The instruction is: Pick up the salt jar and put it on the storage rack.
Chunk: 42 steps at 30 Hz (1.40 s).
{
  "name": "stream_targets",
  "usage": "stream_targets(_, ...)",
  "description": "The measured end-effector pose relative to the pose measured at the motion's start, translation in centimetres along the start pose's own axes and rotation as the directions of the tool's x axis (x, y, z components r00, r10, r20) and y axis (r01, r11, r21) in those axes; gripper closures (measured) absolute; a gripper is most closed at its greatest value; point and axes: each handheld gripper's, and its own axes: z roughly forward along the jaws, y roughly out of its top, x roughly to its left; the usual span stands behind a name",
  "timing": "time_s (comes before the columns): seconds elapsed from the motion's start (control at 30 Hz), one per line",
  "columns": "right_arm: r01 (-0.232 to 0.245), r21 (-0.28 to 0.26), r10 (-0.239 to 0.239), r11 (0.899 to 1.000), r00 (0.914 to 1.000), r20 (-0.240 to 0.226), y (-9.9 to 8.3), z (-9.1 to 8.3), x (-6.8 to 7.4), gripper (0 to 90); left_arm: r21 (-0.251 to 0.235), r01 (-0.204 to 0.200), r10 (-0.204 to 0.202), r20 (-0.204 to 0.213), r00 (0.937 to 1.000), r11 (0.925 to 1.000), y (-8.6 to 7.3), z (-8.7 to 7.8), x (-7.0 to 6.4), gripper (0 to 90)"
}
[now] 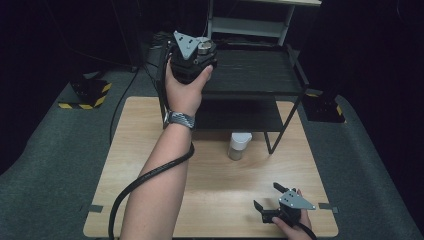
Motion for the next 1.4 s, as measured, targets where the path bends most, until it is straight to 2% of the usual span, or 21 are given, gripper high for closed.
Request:
stream_targets(0.6,0.001,-0.002,-0.001,1.0,1.0,0.001,0.0,0.0,0.0,0.3,0.006,-0.022,0.022,-0.003,0.9998,0.9997,0.0,-0.1,-0.1,33.1)
stream_targets(0.63,0.0,-0.003,0.0,1.0,1.0,0.002,0.0,0.0,0.0,0.3,0.011,-0.01,0.01,0.001,1.0,0.9999,0.0,-0.2,-0.1,28.2)
stream_targets(0.8,0.006,0.002,-0.006,1.0,1.0,0.002,0.0,0.0,0.1,0.3,0.008,0.004,-0.004,0.014,0.9999,1.0,-0.2,-0.5,0.0,15.6)
stream_targets(0.93,0.006,0.0,-0.006,1.0,1.0,0.002,0.0,0.0,0.1,0.3,-0.007,-0.002,0.001,-0.008,1.0,1.0,-0.3,-1.1,-0.4,4.0)
stream_targets(1.1,0.006,0.0,-0.006,1.0,1.0,0.002,0.0,0.0,0.1,0.3,-0.019,-0.004,0.004,0.003,1.0,0.9998,-0.4,-1.9,-0.3,1.1)
stream_targets(1.23,0.005,0.003,-0.005,1.0,1.0,-0.001,0.1,0.0,0.1,0.3,-0.035,-0.01,0.011,0.033,0.9994,0.9993,-0.7,-3.2,0.2,0.4)
stream_targets(1.4,0.009,0.003,-0.009,1.0,0.9999,0.005,0.0,0.0,0.2,0.3,-0.045,-0.031,0.033,0.042,0.9986,0.9985,-1.3,-4.5,0.7,0.4)
